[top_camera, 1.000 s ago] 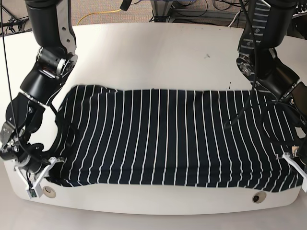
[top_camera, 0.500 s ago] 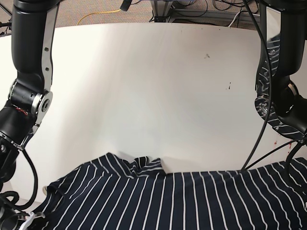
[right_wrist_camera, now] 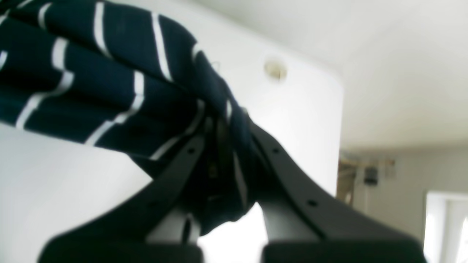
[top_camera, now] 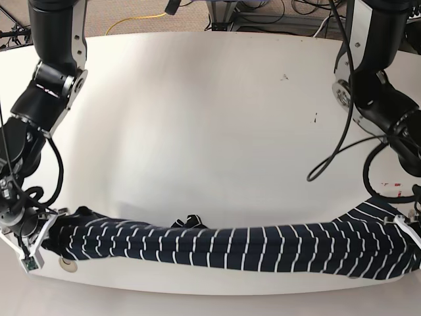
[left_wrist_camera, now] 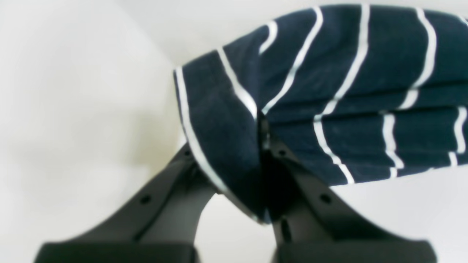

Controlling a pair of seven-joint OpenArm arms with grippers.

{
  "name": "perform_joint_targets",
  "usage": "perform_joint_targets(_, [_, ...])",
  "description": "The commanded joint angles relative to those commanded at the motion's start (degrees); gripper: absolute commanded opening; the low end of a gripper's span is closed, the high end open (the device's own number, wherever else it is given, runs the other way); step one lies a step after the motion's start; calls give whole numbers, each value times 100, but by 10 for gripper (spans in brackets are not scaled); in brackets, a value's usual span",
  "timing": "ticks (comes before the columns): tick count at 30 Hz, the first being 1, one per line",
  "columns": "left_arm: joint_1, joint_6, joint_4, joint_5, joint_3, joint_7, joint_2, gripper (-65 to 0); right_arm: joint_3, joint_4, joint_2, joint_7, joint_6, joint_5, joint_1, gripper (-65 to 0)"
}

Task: Fold the T-shirt properly
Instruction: 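Lift the hem with both grippers and fold it over toward the collar, then lower the folded edge onto the shirt with both grippers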

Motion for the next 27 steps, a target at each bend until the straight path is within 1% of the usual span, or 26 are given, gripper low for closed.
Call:
perform_joint_targets(5, [1222, 0, 457, -360, -114, -18, -18, -650, 422, 290, -105, 0, 0, 0, -1064, -650])
perform_joint_targets(7, [1758, 0, 527, -536, -273, -26, -9, -650, 571, 369, -281, 44, 0, 0, -1495, -650])
perform_joint_targets(10, [2268, 0, 519, -712, -422, -35, 9, -650, 721, 360, -431, 70, 0, 0, -1881, -650])
perform_joint_targets(12, [2629, 0, 527, -809, -484, -97, 18, -650, 835, 360, -536, 70, 0, -9, -2171, -650])
perform_joint_targets(14, [3130, 0, 527, -976, -624, -299, 18, -650, 976, 360, -642, 79, 0, -9, -2505, -650])
perform_joint_targets(17, [3569, 0, 510, -1099, -756, -633, 18, -650, 1090, 316, -712, 88, 0, -9, -2743, -650])
perform_joint_targets(19, [3798, 0, 510, -1143, -747, -747, 18, -650, 1090, 325, -756, 97, 0, -9, -2875, -650])
perform_joint_targets(27, [4457, 0, 510, -1213, -800, -800, 18, -650, 1090, 360, -774, 97, 0, -9, -3385, -645])
